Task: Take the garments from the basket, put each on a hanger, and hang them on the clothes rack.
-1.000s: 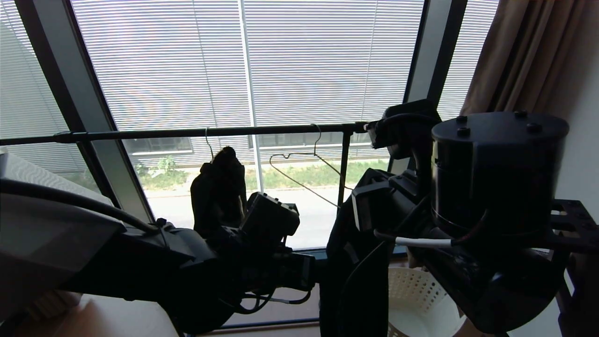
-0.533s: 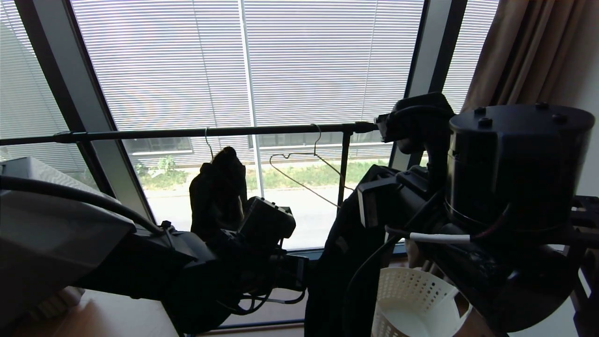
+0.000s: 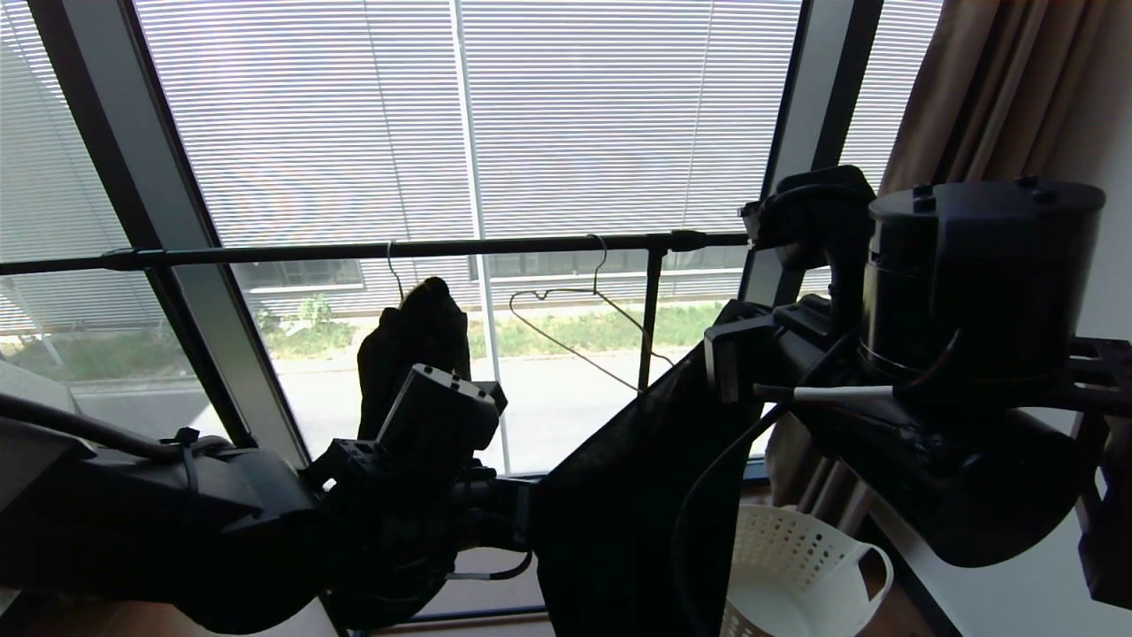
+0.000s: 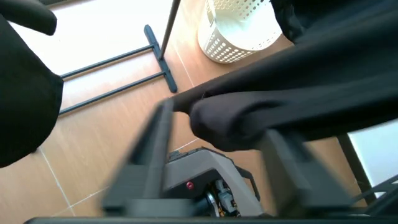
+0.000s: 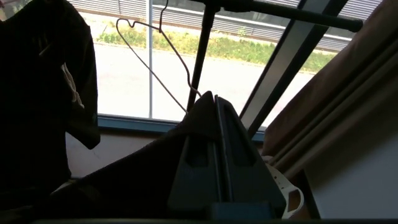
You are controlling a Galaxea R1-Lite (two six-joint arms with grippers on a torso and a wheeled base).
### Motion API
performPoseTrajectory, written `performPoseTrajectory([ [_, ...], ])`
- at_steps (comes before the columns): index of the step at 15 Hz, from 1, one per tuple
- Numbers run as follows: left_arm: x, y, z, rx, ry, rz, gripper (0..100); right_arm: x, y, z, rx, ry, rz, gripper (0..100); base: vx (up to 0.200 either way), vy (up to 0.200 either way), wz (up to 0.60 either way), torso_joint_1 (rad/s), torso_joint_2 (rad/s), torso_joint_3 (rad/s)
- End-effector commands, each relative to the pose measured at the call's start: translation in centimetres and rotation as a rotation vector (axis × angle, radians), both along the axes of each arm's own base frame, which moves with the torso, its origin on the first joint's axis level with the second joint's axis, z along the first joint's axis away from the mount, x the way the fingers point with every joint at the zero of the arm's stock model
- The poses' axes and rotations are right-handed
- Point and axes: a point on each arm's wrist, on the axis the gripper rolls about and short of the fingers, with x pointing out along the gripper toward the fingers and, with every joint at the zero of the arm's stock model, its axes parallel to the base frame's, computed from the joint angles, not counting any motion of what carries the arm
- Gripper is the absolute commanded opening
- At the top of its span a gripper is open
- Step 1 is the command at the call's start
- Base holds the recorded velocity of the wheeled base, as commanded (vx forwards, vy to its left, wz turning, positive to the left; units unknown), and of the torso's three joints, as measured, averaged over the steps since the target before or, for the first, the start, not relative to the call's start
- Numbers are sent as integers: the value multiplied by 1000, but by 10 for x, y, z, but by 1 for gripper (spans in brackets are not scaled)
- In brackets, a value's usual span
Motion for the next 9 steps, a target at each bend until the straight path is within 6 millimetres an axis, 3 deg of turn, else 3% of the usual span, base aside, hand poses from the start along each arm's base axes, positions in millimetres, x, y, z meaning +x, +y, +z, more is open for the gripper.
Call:
performPoseTrajectory([
  [1,-6,10,21,-40,-51,14,0,2,-2,-3,-10,6,-11,0,0,0,0,0,0,0],
  [9,1,23,45,-82,-130,50,0,9,-22,-31,-207,86,15,0,0,0,0,0,0,0],
])
